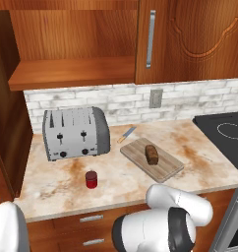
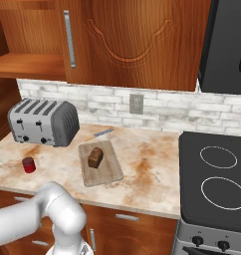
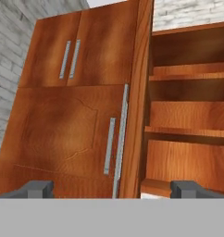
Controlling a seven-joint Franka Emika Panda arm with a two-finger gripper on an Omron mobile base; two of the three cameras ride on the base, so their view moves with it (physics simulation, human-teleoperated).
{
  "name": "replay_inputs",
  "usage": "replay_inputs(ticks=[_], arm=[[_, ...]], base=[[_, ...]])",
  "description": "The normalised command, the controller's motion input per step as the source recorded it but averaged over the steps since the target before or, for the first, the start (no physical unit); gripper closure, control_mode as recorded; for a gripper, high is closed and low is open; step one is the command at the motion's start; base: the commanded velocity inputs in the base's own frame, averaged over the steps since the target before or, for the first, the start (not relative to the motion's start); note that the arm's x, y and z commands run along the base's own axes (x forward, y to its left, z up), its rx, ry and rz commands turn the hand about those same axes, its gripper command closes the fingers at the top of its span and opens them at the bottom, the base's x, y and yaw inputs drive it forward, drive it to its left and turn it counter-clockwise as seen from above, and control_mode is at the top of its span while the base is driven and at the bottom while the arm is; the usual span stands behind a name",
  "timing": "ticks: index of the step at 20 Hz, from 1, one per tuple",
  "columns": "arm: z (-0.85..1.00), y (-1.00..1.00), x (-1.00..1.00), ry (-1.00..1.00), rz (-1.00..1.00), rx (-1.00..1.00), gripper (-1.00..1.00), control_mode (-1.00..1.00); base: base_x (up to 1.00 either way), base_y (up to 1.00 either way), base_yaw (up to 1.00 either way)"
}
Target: Pick the bread, place it on the cutting board, pick the jam, place it on the counter, and close the cabinet.
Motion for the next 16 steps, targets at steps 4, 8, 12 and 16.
replay_inputs(ticks=[4, 8, 12, 16], arm=[[0.0, 0.3, -0.1, 0.04, -0.03, 0.0, -1.0, -1.0], [0.0, 0.29, -0.06, 0.03, -0.05, 0.0, -1.0, -1.0], [0.0, 0.28, -0.01, 0.01, -0.06, 0.0, -1.0, -1.0], [0.0, 0.23, 0.0, 0.0, -0.07, 0.0, -1.0, -1.0]], base=[[0.0, 0.0, 0.0], [0.0, 0.0, 0.0], [0.0, 0.0, 0.0], [0.0, 0.0, 0.0]])
